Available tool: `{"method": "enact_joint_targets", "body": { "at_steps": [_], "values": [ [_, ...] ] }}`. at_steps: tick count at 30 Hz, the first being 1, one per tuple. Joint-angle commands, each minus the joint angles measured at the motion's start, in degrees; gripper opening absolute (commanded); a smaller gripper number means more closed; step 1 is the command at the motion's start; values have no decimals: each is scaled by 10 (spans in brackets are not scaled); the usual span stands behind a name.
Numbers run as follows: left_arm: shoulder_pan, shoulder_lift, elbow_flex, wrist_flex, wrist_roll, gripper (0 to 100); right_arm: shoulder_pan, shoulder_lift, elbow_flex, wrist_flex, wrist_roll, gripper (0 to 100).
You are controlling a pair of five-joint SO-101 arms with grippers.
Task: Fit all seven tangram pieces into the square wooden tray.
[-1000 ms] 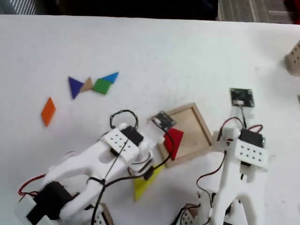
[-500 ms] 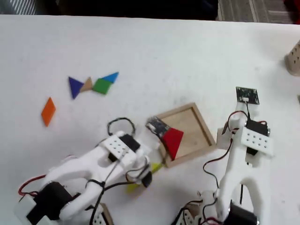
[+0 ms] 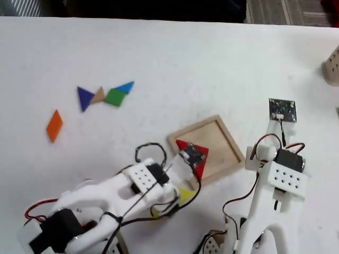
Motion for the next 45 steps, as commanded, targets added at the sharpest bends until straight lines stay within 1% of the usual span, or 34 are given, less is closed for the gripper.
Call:
{"method": "enact_joint_targets", "body": {
  "at_steps": [1,4,10,16,21,24,30,33,35,37,42,45],
  "values": [
    [8,-2,-4,-21,4,178,2,-15,-3,3,-4,20],
    [-15,-1,-11,-27,4,178,2,-15,-3,4,-4,20],
    [-128,-1,-26,-69,4,177,2,-15,1,5,-1,20],
    [-175,-5,-26,-93,4,177,1,-15,3,3,0,20],
    [-251,-2,-55,-98,-3,177,-10,-15,4,4,0,20],
    [-278,-7,-78,-72,-70,177,-10,-15,4,3,0,20],
    [-277,-7,-160,52,-176,177,-10,-14,4,1,0,20],
    [-278,-7,-191,79,-288,177,-10,-12,4,1,1,20],
    [-278,-5,-200,78,-358,177,-10,-12,4,1,1,20],
    [-277,-2,-201,58,-399,177,-10,-12,4,1,1,20],
    [-275,0,-175,-19,-468,179,-10,-11,4,1,1,20],
    [-276,0,-161,-57,-486,218,-10,-10,4,0,1,20]
  ]
}}
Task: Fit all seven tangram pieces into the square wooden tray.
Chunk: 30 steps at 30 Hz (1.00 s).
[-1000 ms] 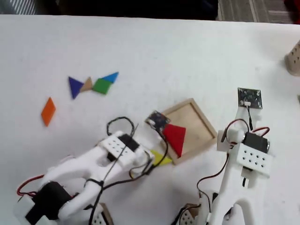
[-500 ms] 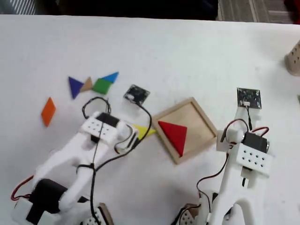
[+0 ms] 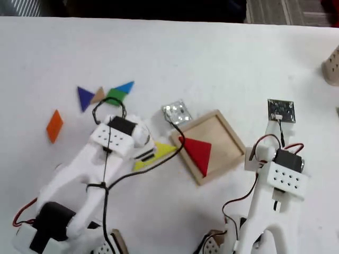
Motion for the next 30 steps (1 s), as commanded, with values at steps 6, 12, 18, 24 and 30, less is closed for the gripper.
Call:
{"method": "enact_joint_targets", "body": {
  "at_steps": [6,12,18,24,30],
  "values": [
    [12,-5,40,-57,-32,251,-7,-10,-1,0,1,20],
    [1,-5,45,-91,-32,252,-22,-15,8,-3,1,20],
    [0,-4,16,-76,-32,253,-21,-15,11,-7,1,20],
    [-17,78,-29,-77,-48,251,-21,-15,11,-7,1,20],
    [-19,139,-75,-58,-48,249,-21,-15,11,-7,1,20]
  ]
}}
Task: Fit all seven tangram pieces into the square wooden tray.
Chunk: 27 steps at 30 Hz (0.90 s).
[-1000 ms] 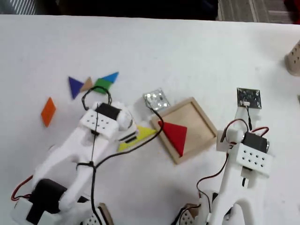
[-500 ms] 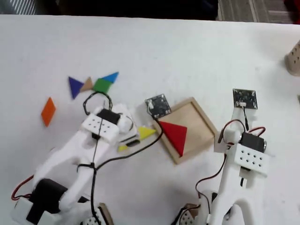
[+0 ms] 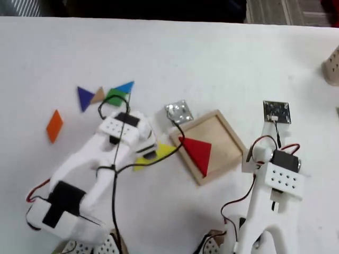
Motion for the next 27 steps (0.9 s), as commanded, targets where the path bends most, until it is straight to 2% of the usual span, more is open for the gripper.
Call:
{"method": "enact_joint_targets", "body": {
  "at_steps": [1,6,13,22,27],
  "values": [
    [-2,14,-39,18,-6,249,-7,-11,-4,-7,2,20],
    [-1,16,-36,24,-10,249,-7,-11,-4,-7,2,20],
    [38,14,-31,89,-6,249,-7,-11,-4,-7,2,20],
    [39,16,-36,67,28,248,-7,-11,-4,-7,2,20],
    [27,12,-68,87,26,249,-7,-11,-4,-7,2,20]
  ]
}}
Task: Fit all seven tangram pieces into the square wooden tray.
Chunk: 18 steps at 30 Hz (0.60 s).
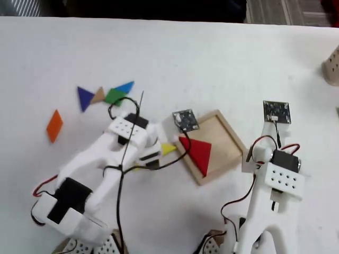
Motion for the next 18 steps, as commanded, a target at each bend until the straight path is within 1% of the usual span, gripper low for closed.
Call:
{"method": "enact_joint_targets", "body": {
  "at_steps": [1,6,9,12,18],
  "values": [
    [-9,-9,-54,16,10,249,-7,-11,-4,-7,2,20],
    [-9,-8,-66,16,7,251,-7,-11,-4,-7,11,20],
    [-15,-8,-67,15,-13,249,-7,-11,-4,-7,11,20],
    [-15,-8,-65,14,-16,249,-7,-11,-4,-7,12,20],
    [-35,-8,-65,-10,-18,249,-7,-11,-4,-6,12,20]
  ]
}}
